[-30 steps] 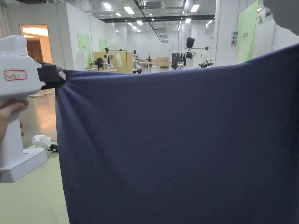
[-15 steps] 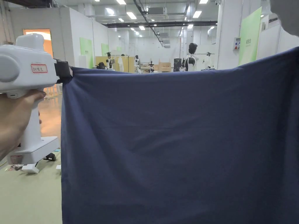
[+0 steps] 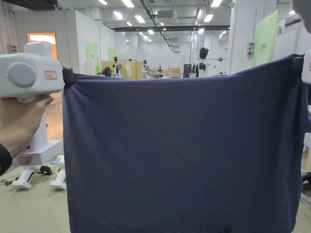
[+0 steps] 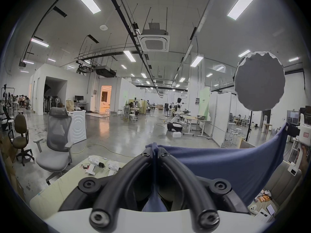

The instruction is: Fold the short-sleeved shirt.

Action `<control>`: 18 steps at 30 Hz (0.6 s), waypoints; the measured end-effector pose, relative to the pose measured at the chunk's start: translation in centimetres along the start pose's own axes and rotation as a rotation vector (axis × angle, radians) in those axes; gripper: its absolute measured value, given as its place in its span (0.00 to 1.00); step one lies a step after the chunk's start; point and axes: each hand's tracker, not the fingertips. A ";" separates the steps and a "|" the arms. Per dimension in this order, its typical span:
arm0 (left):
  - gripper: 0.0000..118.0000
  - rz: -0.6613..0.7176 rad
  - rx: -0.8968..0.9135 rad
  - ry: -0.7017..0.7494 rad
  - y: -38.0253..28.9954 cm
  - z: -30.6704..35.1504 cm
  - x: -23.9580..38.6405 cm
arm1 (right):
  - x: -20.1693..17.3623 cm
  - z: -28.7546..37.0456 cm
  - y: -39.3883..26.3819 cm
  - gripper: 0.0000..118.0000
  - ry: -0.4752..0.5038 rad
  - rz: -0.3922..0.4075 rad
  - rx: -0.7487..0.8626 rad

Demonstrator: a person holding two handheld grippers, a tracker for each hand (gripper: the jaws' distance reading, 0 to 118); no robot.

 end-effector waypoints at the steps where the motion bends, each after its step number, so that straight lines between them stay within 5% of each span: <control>1: 0.05 -0.017 -0.003 0.014 -0.2 -0.8 0.2 | 0.1 -0.2 0.2 0.03 -0.005 -0.009 -0.015; 3: 0.05 -0.030 -0.014 0.021 -0.5 -2.4 0.5 | -1.5 -3.9 0.1 0.03 0.010 -0.081 -0.007; 8: 0.05 -0.047 -0.035 0.040 -1.7 -5.7 1.2 | -3.2 -6.6 -1.3 0.03 -0.062 -0.015 0.008; 18: 0.05 0.022 -0.182 -0.007 -13.6 -6.2 0.3 | -3.5 -5.5 -11.8 0.03 0.007 -0.033 -0.171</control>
